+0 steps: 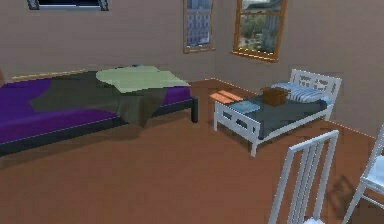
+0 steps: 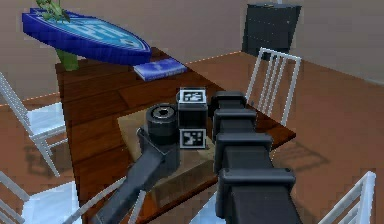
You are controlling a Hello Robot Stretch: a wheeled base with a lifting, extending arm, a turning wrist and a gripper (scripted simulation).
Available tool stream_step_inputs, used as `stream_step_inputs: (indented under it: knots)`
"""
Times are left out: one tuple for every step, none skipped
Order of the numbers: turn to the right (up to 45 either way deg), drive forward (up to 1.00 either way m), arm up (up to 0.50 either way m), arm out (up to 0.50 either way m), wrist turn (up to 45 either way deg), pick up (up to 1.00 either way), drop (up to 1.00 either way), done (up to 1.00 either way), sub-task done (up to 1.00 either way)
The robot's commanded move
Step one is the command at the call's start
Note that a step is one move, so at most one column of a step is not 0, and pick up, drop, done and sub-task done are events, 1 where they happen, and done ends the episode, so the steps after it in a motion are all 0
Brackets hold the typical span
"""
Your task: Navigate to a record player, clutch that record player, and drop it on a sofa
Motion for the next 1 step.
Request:
stream_step_inputs:
  knots:
    - [0.0,0.00,0.00,0.00,45.0,0.00,0.00,0.00,0.00]
